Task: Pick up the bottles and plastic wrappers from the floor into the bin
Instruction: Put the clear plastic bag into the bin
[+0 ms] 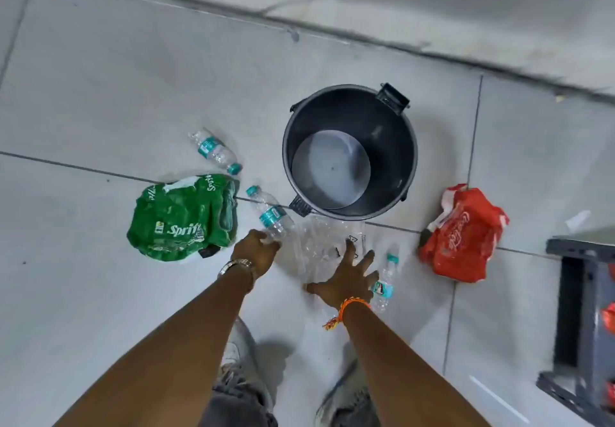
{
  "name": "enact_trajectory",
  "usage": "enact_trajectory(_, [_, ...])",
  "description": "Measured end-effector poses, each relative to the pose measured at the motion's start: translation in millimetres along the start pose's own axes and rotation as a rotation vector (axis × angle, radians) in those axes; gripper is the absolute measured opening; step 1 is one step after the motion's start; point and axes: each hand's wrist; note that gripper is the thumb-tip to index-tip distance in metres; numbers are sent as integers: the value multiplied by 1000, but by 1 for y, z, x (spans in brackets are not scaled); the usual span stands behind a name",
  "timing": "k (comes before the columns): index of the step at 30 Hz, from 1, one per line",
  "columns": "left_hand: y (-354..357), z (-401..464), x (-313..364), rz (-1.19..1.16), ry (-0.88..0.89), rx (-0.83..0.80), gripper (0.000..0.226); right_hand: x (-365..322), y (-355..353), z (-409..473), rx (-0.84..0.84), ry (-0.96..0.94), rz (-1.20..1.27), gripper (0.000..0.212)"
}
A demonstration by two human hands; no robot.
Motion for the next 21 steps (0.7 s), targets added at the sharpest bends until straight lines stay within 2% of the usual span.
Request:
enact_trajectory(3, [6, 23, 17, -80, -24, 130, 52, -3, 15, 21, 19, 10, -3, 142])
enact_trajectory(5, [9, 33, 24, -88, -60, 160, 51, -3, 27, 35, 13, 25, -9, 139])
enact_trajectory(10, [18, 41, 17, -231, -181, 190, 53, 8, 39, 49, 124, -136, -184, 112])
enact_trajectory(12, [17, 42, 17, -292, -220, 191, 58, 15, 34, 51, 151, -206, -170, 103])
enact_trajectory(17, [3, 50, 28, -264, -316, 195, 99, 29, -15, 38, 152, -303, 204, 91])
enact_trajectory(19, [1, 47, 34, -243, -325, 185, 105, 35, -45, 23, 209, -306, 367, 82])
enact_trajectory(21, [-1, 44, 38, -212, -323, 187, 106, 50, -91, 2, 315, -281, 555, 64])
Point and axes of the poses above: each hand's wrist, its own z-axis towards the middle knuckle, its own y-axis out of the palm, x = y × z, and after that the axes turned 13 degrees about z, right-handed
